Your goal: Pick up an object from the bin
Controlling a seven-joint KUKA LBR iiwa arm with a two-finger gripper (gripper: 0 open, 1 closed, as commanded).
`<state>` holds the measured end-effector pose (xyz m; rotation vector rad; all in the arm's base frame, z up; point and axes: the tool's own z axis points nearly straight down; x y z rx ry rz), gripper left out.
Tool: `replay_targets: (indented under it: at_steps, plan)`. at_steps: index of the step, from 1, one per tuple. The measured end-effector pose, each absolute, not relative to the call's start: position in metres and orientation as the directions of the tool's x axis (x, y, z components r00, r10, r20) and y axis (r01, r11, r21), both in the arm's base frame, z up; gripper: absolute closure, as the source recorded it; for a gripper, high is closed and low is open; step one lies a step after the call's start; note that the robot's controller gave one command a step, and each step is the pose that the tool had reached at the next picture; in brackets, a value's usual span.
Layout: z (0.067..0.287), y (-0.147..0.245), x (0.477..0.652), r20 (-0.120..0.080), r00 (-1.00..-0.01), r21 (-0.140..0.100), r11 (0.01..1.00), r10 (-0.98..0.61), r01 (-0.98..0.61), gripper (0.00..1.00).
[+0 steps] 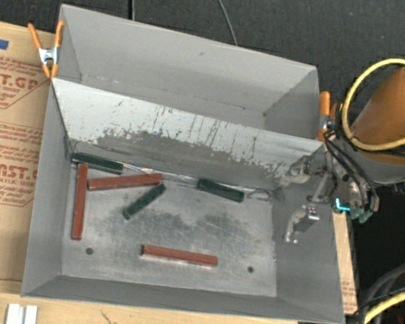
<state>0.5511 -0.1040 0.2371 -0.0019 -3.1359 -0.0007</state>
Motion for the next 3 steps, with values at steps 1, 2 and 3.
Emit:
replay_targets:
  at_steps: [1, 2, 3]
  plan:
    - [0.242, -0.104, 0.553, -0.002, -1.000, -0.001, 1.000, 0.000, 0.000, 0.00]
    - [0.192, -0.104, 0.545, -0.009, -1.000, -0.002, 1.000, -0.021, -0.020, 0.00]
    - [0.124, -0.093, 0.529, -0.005, -0.998, -0.001, 0.998, -0.068, -0.068, 0.00]
